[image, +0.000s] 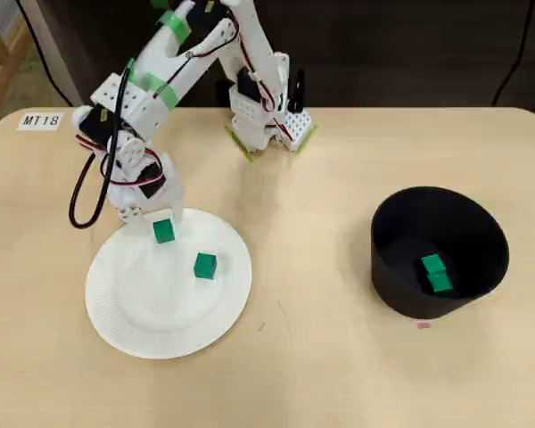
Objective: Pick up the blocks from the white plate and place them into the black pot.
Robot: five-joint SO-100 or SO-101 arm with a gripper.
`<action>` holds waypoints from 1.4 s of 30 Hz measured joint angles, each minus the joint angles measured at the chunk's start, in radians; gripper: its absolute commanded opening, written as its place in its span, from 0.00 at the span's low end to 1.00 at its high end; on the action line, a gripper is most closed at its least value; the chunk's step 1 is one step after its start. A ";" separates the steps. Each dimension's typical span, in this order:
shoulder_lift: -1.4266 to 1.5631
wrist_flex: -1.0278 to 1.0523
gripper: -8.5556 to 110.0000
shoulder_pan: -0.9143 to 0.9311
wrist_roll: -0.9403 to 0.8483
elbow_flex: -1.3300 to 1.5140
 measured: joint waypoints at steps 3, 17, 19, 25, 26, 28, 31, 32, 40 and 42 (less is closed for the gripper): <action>-0.017 -0.018 0.07 0.002 0.000 -0.003; 0.018 -0.054 0.05 -0.015 -0.066 -0.051; 0.075 -0.054 0.05 -0.034 -0.072 -0.066; 0.198 -0.063 0.05 -0.158 -0.175 -0.179; 0.219 -0.072 0.05 -0.189 -0.206 -0.195; 0.265 -0.089 0.05 -0.252 -0.267 -0.207; 0.344 -0.130 0.05 -0.356 -0.371 -0.212; 0.371 -0.146 0.05 -0.397 -0.403 -0.213; 0.479 -0.232 0.05 -0.805 -0.552 -0.213; 0.485 -0.250 0.05 -0.905 -0.589 -0.213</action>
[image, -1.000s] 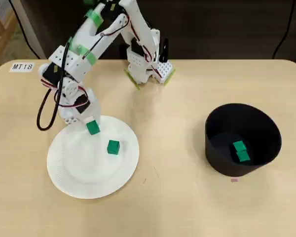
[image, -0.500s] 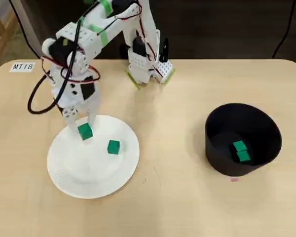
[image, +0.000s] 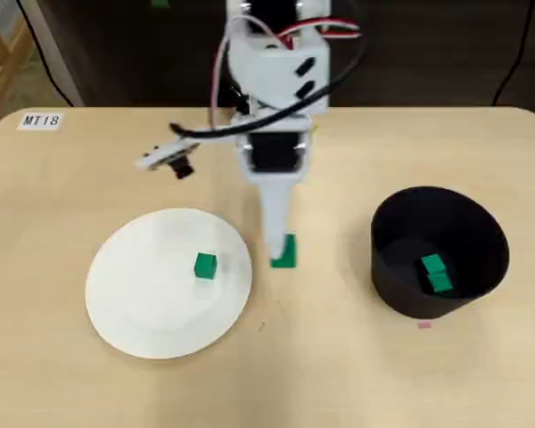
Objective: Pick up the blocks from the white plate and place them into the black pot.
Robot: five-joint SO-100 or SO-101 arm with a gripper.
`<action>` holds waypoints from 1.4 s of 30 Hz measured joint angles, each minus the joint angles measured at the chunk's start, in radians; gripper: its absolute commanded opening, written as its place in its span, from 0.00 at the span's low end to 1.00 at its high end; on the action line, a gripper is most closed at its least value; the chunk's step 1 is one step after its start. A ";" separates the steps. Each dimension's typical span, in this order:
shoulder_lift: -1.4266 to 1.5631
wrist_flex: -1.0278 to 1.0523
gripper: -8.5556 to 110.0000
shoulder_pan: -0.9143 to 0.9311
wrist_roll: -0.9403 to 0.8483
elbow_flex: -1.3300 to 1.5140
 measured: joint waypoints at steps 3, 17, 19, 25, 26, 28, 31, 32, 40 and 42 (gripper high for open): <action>0.000 -0.003 0.05 -0.133 -0.064 0.000; -0.087 -0.023 0.05 -0.371 -0.126 0.091; -0.107 -0.018 0.05 -0.373 -0.118 0.091; -0.155 0.021 0.05 -0.377 -0.115 0.091; -0.160 0.025 0.05 -0.379 -0.115 0.091; -0.161 0.025 0.07 -0.377 -0.104 0.091; -0.161 0.025 0.23 -0.377 -0.098 0.095; -0.161 0.025 0.25 -0.377 -0.103 0.095; -0.161 0.025 0.14 -0.377 -0.106 0.095; -0.155 0.025 0.05 -0.376 -0.106 0.095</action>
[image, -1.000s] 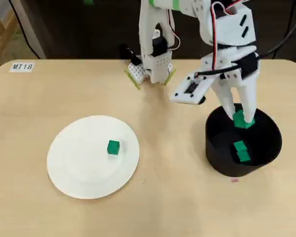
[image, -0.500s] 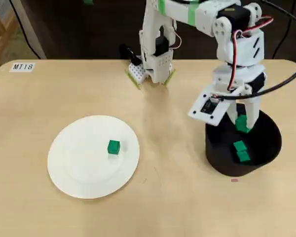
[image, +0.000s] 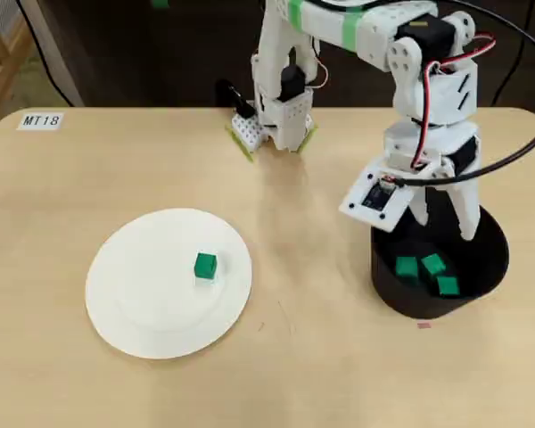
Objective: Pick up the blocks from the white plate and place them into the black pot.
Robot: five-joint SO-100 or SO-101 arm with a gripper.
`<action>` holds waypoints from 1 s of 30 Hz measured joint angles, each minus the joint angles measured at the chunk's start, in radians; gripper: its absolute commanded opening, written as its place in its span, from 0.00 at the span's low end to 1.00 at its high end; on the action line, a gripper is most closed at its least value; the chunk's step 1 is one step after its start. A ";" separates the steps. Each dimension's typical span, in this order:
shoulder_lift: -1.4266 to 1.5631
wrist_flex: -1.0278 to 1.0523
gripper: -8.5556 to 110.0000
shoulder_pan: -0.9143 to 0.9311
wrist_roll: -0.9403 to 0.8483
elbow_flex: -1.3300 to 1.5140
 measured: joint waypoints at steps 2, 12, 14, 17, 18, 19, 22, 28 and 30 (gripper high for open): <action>0.014 0.009 0.05 0.032 0.000 0.000; 0.115 0.060 0.05 0.560 0.012 0.000; 0.115 0.063 0.05 0.690 0.025 0.006; 0.098 0.074 0.05 0.830 0.075 0.006; 0.086 0.080 0.05 0.862 0.097 0.006; 0.072 0.089 0.05 0.888 0.121 0.006; 0.012 0.140 0.05 0.939 0.169 0.006; -0.067 0.227 0.05 0.954 0.204 0.011; -0.074 0.241 0.05 0.953 0.216 0.012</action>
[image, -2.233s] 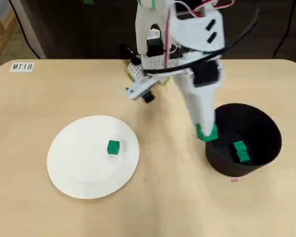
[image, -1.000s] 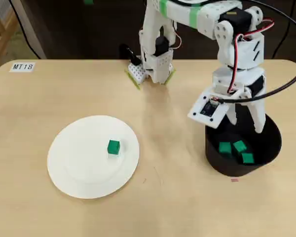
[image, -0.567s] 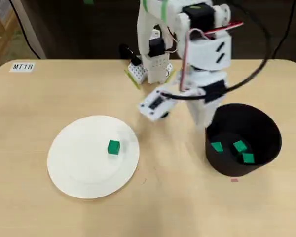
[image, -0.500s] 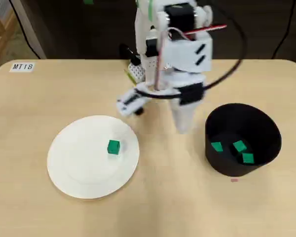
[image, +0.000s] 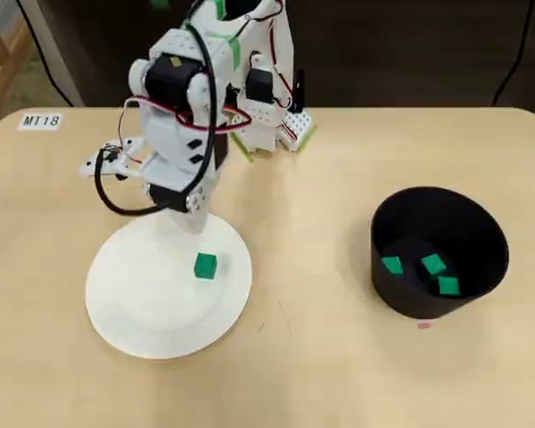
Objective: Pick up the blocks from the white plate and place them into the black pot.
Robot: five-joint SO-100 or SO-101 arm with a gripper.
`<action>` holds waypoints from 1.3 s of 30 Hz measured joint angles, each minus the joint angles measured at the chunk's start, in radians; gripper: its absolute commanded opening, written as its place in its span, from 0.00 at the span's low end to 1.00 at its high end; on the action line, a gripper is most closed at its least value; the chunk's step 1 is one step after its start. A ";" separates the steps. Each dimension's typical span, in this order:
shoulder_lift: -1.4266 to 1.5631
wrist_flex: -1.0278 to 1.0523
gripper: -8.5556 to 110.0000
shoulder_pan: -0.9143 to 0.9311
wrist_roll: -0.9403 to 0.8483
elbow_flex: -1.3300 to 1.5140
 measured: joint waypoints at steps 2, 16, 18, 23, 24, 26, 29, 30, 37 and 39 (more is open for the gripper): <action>-0.006 0.015 0.05 0.014 0.009 0.003; -0.029 0.028 0.17 0.077 -0.048 0.150; -0.029 0.028 0.20 0.078 -0.051 0.169; -0.044 0.028 0.23 0.074 -0.067 0.187; -0.046 0.028 0.23 0.074 -0.067 0.187; -0.054 0.018 0.23 0.077 -0.069 0.187; -0.077 -0.008 0.23 0.078 -0.069 0.189; -0.084 -0.018 0.23 0.078 -0.069 0.189; -0.101 -0.106 0.25 0.075 -0.058 0.190; -0.101 -0.135 0.25 0.067 -0.057 0.190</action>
